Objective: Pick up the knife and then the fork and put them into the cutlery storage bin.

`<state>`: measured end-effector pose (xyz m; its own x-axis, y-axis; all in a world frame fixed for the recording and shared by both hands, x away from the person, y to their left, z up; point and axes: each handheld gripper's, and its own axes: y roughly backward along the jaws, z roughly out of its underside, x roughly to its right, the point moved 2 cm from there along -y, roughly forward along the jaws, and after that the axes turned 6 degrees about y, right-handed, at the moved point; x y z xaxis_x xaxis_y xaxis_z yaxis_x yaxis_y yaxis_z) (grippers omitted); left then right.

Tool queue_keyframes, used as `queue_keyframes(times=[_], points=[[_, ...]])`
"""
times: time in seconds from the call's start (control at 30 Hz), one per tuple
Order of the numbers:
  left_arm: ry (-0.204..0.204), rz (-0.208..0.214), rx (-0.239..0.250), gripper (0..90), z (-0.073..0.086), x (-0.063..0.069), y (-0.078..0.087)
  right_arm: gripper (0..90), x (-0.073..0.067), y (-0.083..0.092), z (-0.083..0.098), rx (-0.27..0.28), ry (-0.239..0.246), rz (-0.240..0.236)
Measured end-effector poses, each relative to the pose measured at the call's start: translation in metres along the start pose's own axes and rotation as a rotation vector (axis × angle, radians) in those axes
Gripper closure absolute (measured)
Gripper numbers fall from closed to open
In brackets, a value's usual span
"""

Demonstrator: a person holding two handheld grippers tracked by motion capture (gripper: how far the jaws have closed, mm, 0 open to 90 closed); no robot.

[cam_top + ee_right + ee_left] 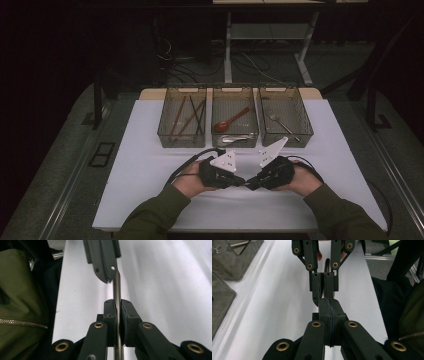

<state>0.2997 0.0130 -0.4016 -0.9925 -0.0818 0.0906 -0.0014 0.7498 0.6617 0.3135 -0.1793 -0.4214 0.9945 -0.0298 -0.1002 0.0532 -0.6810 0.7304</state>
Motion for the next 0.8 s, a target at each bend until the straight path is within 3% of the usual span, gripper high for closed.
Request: queue_keyframes(times=[0.4, 0.5, 0.8], points=[[0.058, -0.026, 0.039, 88.8, 0.01, -0.008, 0.009, 83.5, 0.012, 0.012, 0.009, -0.001, -0.031, 0.074], [0.103, -0.04, 0.054, 88.7, 0.016, -0.008, 0.014, 83.5, 0.016, 0.019, 0.013, 0.011, -0.042, 0.103], [0.211, -0.131, 0.103, 74.8, 0.04, -0.013, 0.037, 83.4, 0.021, 0.041, 0.019, 0.052, -0.087, 0.17]])
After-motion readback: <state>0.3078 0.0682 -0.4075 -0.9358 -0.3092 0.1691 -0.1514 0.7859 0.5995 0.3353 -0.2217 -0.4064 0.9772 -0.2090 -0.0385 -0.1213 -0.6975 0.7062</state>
